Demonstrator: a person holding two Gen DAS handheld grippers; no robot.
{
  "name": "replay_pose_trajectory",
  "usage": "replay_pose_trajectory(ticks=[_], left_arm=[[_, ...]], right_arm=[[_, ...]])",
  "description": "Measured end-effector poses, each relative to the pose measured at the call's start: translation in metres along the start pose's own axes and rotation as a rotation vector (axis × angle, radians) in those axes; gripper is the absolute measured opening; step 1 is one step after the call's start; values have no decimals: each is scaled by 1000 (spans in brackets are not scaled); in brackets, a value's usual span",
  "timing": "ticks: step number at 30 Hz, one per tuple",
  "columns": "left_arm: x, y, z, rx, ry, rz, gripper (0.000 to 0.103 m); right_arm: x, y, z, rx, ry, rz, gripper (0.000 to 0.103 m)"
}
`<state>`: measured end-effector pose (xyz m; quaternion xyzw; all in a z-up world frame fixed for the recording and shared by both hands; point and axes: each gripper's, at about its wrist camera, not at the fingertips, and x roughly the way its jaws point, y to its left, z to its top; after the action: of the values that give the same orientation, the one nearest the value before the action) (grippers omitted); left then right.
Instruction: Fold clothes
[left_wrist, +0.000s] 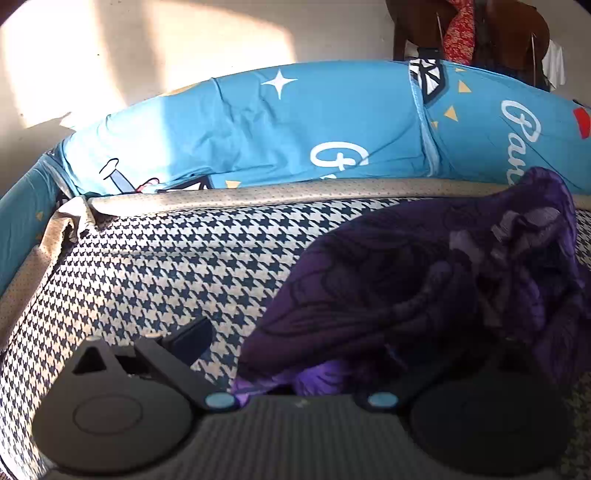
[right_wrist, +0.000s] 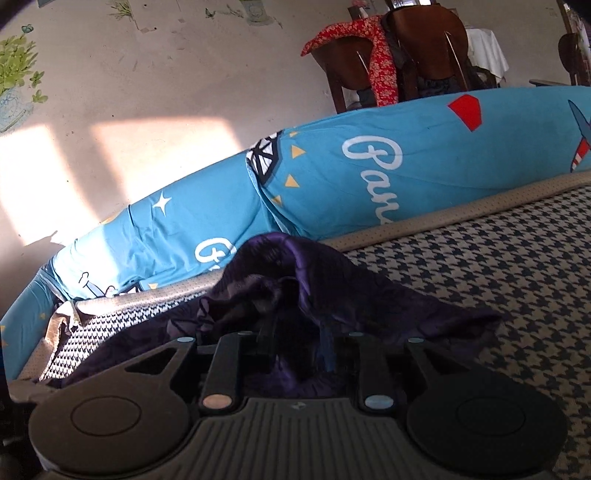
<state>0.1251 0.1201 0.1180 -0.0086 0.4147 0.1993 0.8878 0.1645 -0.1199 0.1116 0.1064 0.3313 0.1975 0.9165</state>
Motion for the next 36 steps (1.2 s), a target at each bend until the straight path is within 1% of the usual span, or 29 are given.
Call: replay_pose_trajectory(ticks=[3,5,7,8,10,11,15,18,21,22,23,25,27,30,32,34,35,36], left_arm=[[-1,7,2,-31,-5,24,103],[-4,13,5,-69,-17,12,103],[-7,19,7,-107,-29,0,103],[-9,22,7,-127,-34,-12,103],[-12,28,9,-169,-38,-62,103],[-13,30,9,-180,-36,-89,103],[-18,30,7,-195,-37,-172,103],[-24,24,4,-153,-50,-171,103],[-27,18,3,-117,-53,-177,103],[-27,17,2,-113,-49,-183,103],[-27,17,1,-115,-47,-189,103],[-27,17,0,-119,-42,-199,103],[-28,17,-1,-116,-47,-200,103],[-31,14,-3,-94,-57,-190,103],[-29,10,-3,-68,-52,-166,103],[-27,7,-4,-44,-46,-140,103],[-26,6,-5,-36,-40,-124,103],[-24,5,-5,-29,-34,-108,103]], right_arm=[[-10,-4,-12,-1,27,-4,30],[-13,-6,-19,2,48,-6,36],[-13,-8,-24,7,73,-10,39],[-12,-8,-26,9,89,-9,40],[-6,-9,-29,13,122,0,41],[-2,-10,-31,19,146,12,44],[15,-12,-39,100,216,53,45],[28,-11,-45,163,247,82,45],[38,-8,-49,176,236,53,44],[40,-8,-49,182,230,50,37],[42,-7,-49,185,222,47,25],[43,-4,-48,162,198,39,18],[38,2,-44,125,153,26,15],[20,9,-34,63,24,14,13],[7,10,-27,39,-61,13,11],[-4,7,-20,27,-131,-18,8],[-10,5,-17,20,-167,-37,8],[-16,4,-14,3,-207,-77,8]])
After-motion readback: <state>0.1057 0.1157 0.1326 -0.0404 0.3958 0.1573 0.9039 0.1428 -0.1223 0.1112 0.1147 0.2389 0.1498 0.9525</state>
